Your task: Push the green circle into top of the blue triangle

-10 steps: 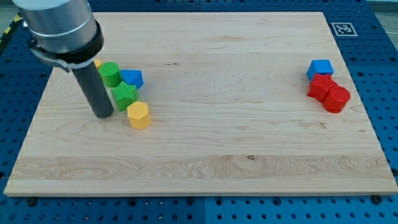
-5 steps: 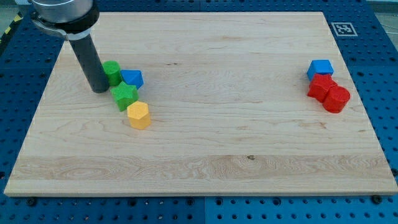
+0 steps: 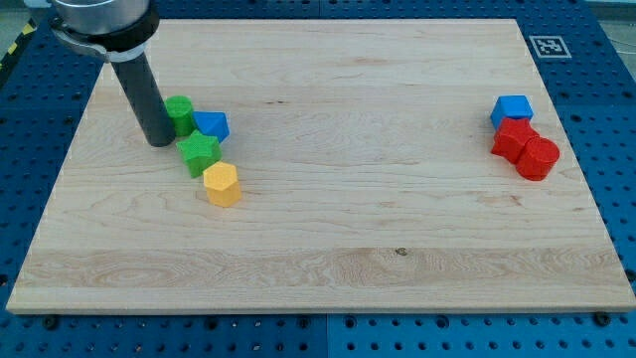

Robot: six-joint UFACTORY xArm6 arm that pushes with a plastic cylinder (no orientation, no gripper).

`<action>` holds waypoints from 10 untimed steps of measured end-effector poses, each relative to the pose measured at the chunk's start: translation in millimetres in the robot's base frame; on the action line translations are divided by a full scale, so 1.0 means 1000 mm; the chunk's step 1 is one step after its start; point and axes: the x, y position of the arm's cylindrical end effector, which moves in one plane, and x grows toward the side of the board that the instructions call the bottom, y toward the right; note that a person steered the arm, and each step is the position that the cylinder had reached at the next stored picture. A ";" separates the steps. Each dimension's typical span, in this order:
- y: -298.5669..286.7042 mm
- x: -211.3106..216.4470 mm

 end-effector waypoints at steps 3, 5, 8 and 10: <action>0.000 -0.008; 0.000 -0.017; 0.000 -0.024; -0.003 -0.024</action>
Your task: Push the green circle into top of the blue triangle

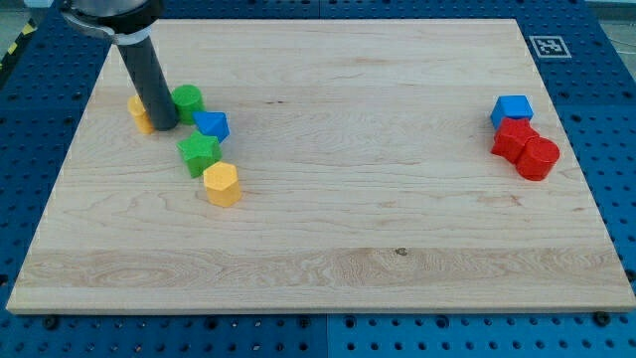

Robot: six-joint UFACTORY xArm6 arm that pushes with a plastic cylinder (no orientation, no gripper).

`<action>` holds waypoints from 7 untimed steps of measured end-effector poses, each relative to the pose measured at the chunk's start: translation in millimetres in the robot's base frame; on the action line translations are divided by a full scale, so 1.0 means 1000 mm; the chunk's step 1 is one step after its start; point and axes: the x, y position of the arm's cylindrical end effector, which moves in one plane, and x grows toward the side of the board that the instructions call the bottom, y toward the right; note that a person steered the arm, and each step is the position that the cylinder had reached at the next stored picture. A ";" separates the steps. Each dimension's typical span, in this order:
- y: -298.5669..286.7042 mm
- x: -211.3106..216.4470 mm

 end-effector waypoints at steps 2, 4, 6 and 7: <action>-0.020 -0.006; 0.008 -0.012; 0.024 -0.013; 0.002 -0.032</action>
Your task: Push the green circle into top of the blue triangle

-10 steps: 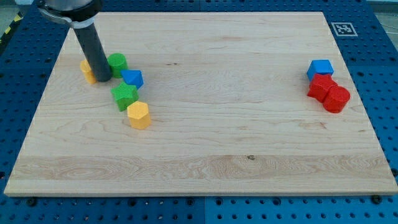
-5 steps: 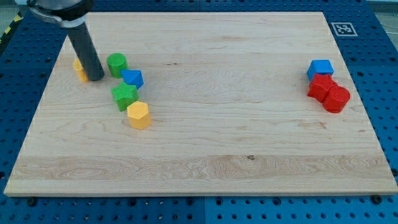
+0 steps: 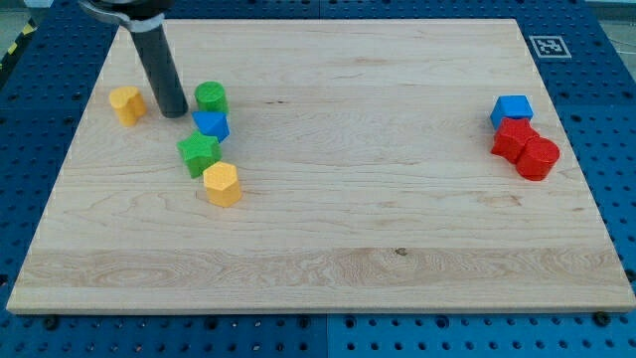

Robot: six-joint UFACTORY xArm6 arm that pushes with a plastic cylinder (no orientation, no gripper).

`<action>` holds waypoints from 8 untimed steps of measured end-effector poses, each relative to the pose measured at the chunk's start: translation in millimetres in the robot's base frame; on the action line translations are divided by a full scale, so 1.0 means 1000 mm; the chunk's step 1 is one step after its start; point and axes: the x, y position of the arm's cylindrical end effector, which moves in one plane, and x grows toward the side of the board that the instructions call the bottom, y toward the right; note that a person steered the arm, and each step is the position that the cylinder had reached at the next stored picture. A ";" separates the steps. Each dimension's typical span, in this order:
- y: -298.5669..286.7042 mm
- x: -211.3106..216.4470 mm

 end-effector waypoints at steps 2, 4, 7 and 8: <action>0.015 -0.031; 0.041 -0.020; 0.050 -0.006; 0.050 -0.015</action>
